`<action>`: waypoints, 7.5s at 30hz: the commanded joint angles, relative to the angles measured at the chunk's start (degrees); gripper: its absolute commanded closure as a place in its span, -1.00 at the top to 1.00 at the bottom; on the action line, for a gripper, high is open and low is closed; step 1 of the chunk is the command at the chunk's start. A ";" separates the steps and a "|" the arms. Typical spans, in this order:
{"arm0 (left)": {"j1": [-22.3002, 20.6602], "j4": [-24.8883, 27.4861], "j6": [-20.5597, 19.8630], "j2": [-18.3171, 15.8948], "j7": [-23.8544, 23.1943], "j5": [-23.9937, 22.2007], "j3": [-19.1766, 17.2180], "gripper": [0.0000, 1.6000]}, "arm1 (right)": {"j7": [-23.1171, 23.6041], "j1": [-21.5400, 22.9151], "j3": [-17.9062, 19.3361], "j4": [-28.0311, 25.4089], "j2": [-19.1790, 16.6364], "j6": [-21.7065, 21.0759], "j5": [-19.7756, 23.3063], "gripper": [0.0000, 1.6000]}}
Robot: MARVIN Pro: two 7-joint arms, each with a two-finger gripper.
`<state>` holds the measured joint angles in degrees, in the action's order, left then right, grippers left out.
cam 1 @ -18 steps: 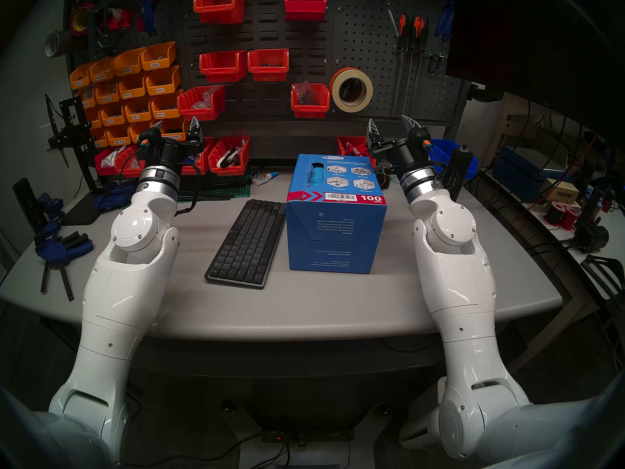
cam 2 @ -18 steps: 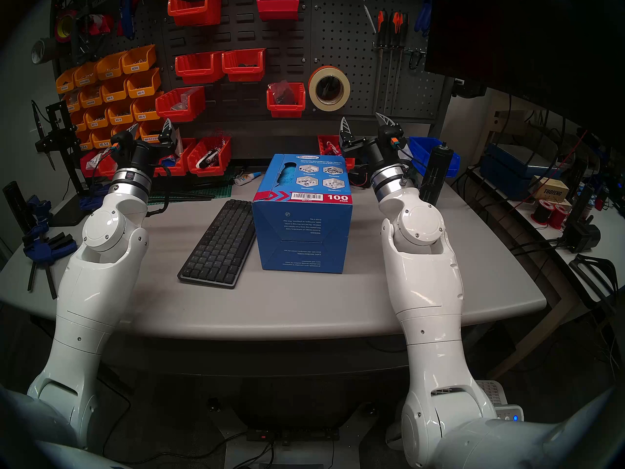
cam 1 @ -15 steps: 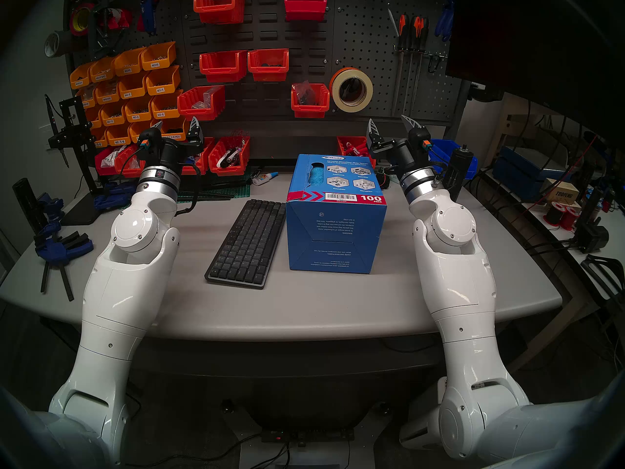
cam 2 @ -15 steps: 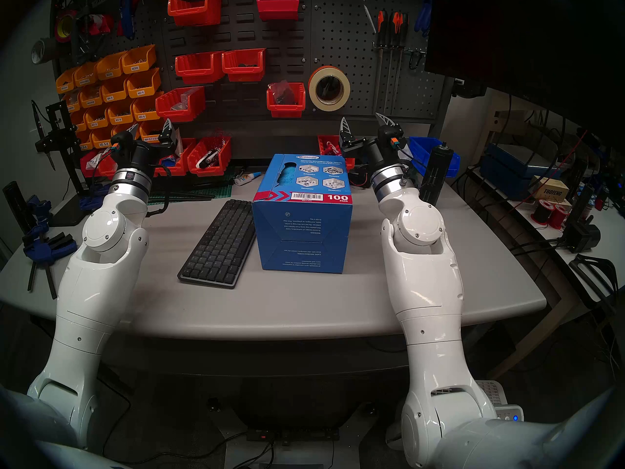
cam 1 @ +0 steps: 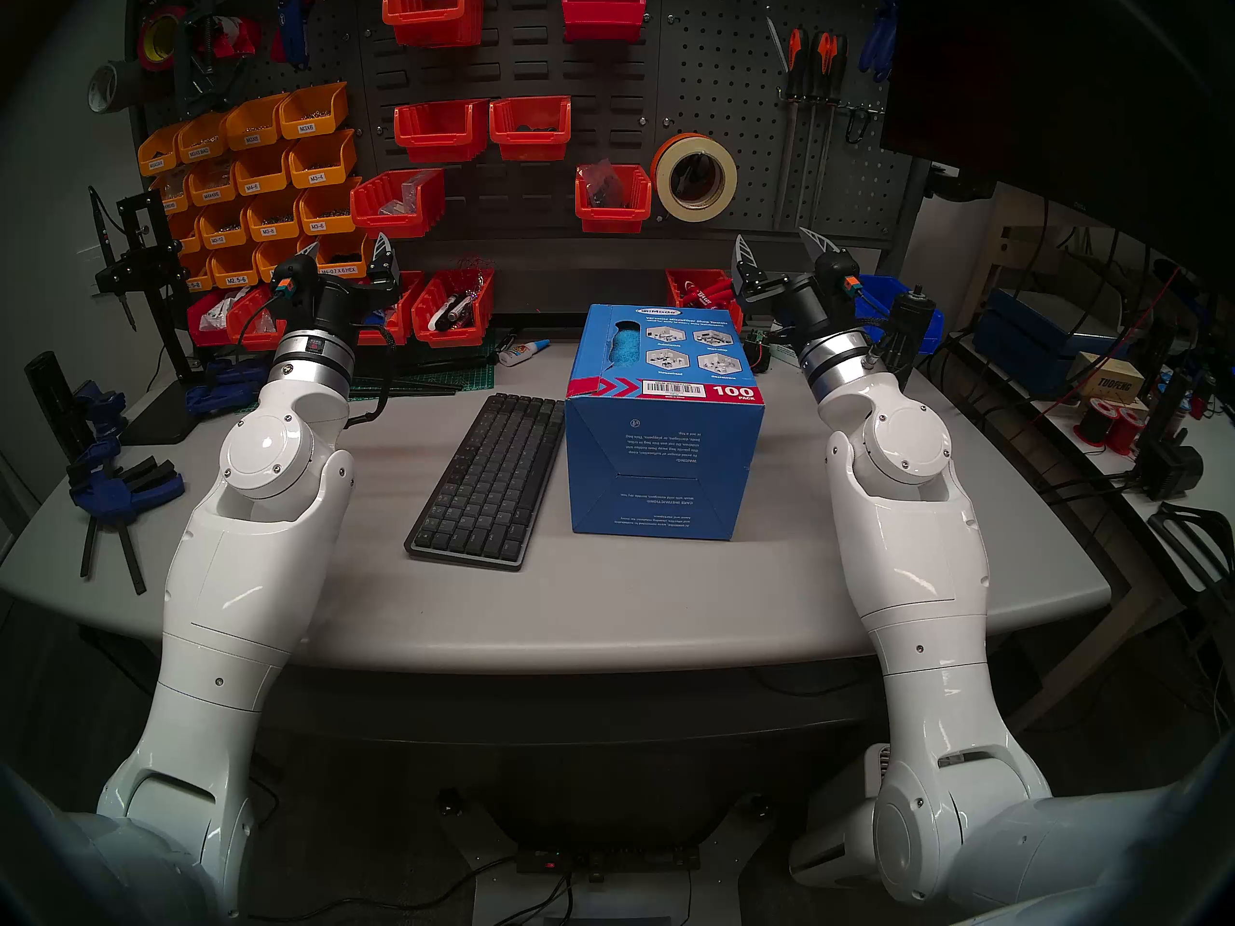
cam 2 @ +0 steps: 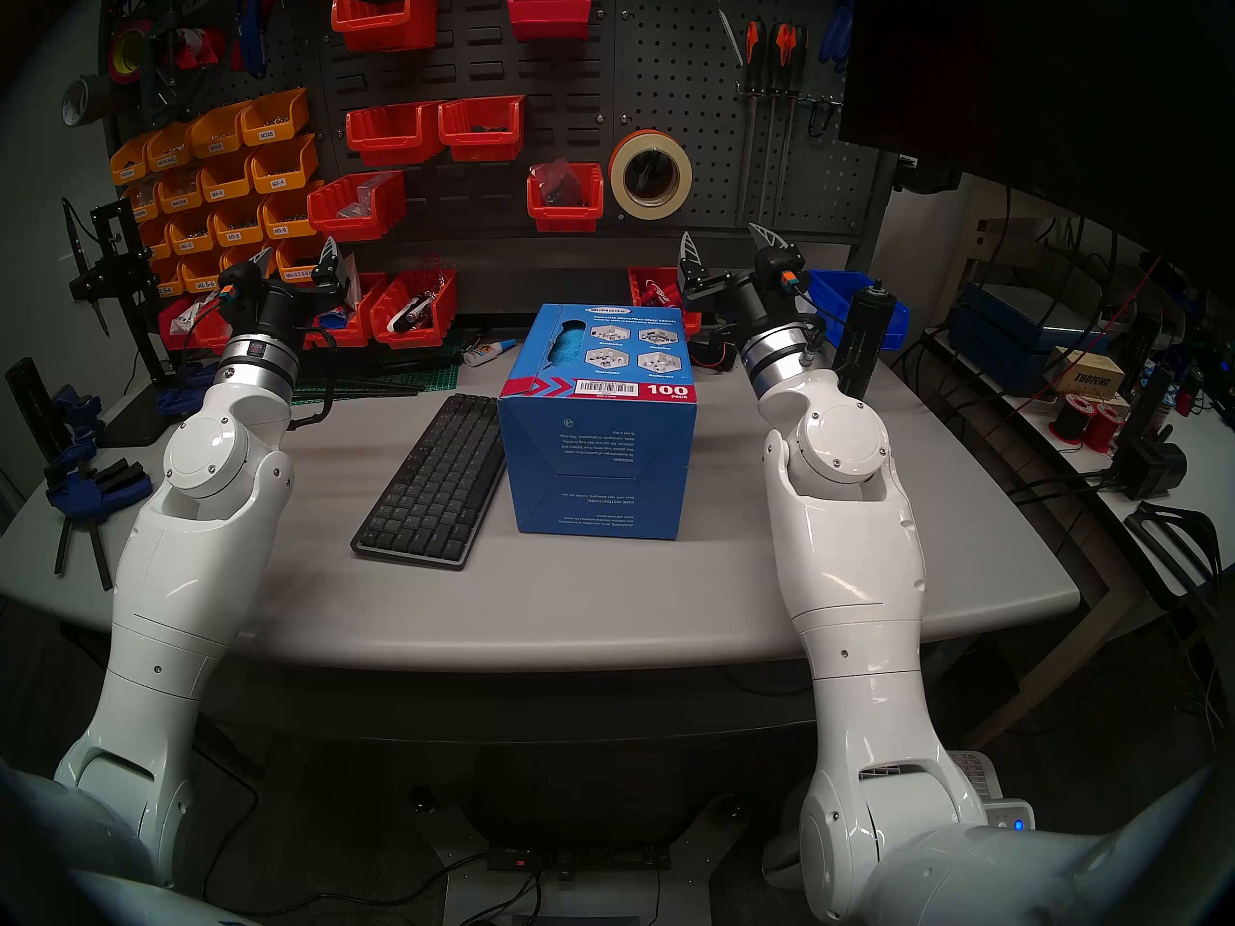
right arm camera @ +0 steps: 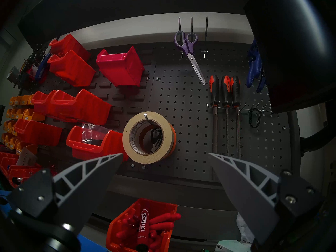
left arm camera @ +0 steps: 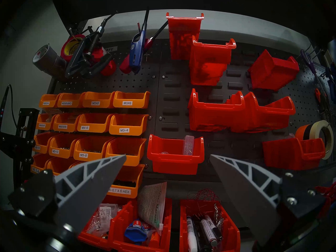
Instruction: Take out a shop towel
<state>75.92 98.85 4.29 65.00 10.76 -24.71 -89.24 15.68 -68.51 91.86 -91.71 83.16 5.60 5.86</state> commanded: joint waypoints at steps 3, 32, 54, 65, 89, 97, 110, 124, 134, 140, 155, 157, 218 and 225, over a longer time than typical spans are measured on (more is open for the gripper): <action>-1.70 2.60 -0.23 -2.77 -3.21 -1.98 -2.10 1.00 | 2.24 1.06 3.10 -5.24 -3.72 -2.49 0.92 1.00; 1.93 11.80 -9.80 -10.85 -18.97 -8.13 -3.80 1.00 | 19.37 -15.20 16.77 -23.54 -10.67 -16.46 8.18 1.00; 5.67 24.80 -20.71 -12.98 -19.67 -5.84 3.00 1.00 | 42.73 -31.07 31.60 -28.58 -15.64 -30.48 14.58 1.00; 4.27 26.04 -27.46 -12.09 -15.68 -3.42 5.48 1.00 | 48.81 -25.54 28.99 -17.42 -17.03 -27.32 15.82 1.00; 5.45 24.74 -31.10 -12.69 -16.07 -4.59 2.95 1.00 | 49.12 -16.69 19.56 -13.96 -19.84 -26.27 16.87 1.00; 0.91 20.19 -30.71 -16.67 -25.05 -7.30 3.11 1.00 | 49.84 -16.46 19.55 -14.22 -19.74 -26.52 17.12 1.00; -5.33 15.61 -30.83 -18.33 -31.04 -4.30 7.28 1.00 | 50.61 -20.47 19.16 -17.29 -17.72 -28.27 16.99 1.00; -8.58 11.65 -30.02 -18.31 -32.66 0.71 12.30 1.00 | 50.11 -23.82 18.69 -22.00 -14.83 -29.42 16.94 1.00; -11.35 8.06 -28.39 -16.66 -34.33 2.66 14.69 1.00 | 49.18 -27.09 18.83 -26.20 -13.06 -30.55 16.70 1.00; -14.35 5.05 -26.95 -13.47 -35.13 4.58 18.03 1.00 | 48.46 -29.65 17.68 -28.39 -11.90 -31.32 16.02 1.00; -19.67 0.25 -25.03 -7.36 -35.19 8.25 23.14 1.00 | 45.43 -28.26 9.76 -28.52 -9.86 -31.76 14.21 1.00; -20.09 -0.20 -24.91 -7.07 -35.18 8.65 23.18 1.00 | 45.06 -27.62 9.03 -28.32 -9.65 -31.87 14.03 1.00; -15.24 0.88 -17.02 -16.66 -31.37 10.39 10.60 1.00 | 39.39 -26.24 26.02 -22.08 -16.16 -29.65 10.56 1.00; -8.91 7.05 -18.02 -20.14 -32.53 8.53 6.24 1.00 | 36.98 -22.18 22.03 -17.03 -17.77 -28.04 9.93 1.00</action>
<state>63.25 101.07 -13.94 48.57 -21.27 -14.35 -78.45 55.12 -95.50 116.02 -109.89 68.38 -24.69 14.92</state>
